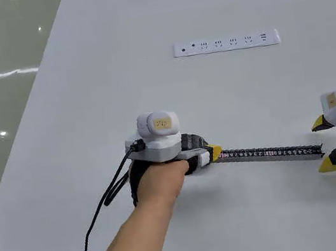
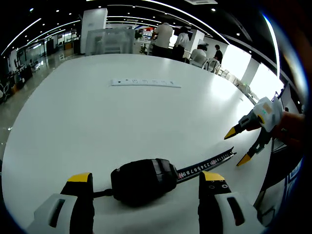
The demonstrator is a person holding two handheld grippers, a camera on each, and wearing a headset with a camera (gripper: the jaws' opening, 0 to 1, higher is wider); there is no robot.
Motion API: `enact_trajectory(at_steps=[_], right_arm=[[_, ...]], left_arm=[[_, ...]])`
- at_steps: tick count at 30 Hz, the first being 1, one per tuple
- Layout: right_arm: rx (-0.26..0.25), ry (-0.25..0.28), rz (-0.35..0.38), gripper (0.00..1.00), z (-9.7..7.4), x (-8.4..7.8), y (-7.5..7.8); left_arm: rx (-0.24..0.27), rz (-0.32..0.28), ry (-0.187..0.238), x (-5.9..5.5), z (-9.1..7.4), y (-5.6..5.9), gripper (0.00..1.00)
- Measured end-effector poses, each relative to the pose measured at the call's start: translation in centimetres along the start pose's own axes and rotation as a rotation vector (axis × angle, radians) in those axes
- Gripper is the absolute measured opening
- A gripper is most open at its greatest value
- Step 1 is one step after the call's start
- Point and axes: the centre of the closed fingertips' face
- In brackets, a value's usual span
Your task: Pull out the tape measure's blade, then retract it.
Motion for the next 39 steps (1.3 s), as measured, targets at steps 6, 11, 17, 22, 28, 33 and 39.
enact_trajectory(at_steps=[6, 11, 17, 22, 28, 33, 39], right_arm=[[0.013, -0.009, -0.018, 0.47, 0.2, -0.2, 0.1], [0.012, -0.014, -0.025, 0.43, 0.4, -0.3, 0.3], [0.017, -0.015, -0.036, 0.37, 0.5, -0.3, 0.4], [0.017, -0.019, -0.046, 0.32, 0.5, -0.4, 0.6], [0.018, -0.021, -0.067, 0.28, 0.6, -0.3, 0.6], [0.02, -0.018, -0.08, 0.23, 0.6, -0.3, 0.5], [0.022, -0.023, -0.086, 0.2, 0.5, -0.5, 0.4]], left_arm=[[0.007, -0.012, -0.01, -0.3, 0.5, -0.3, 0.85], [0.006, -0.023, -0.004, -0.3, 0.8, -0.4, 0.82], [0.007, -0.026, -0.006, -0.5, 1.2, -0.4, 0.78], [0.009, -0.033, -0.005, -0.4, 1.3, -0.4, 0.77], [0.011, -0.031, 0.006, -0.1, 1.4, -0.6, 0.73], [0.017, -0.035, 0.005, -0.1, 1.5, -0.8, 0.71], [0.019, -0.039, 0.004, -0.2, 1.7, -0.9, 0.69]])
Point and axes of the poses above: the centre of the closed fingertips' face, and the gripper's own axes: z roughly forward along the fingers, y roughly to its right, x roughly out of its top, and after that the axes turned 2 degrees about x, right-handed
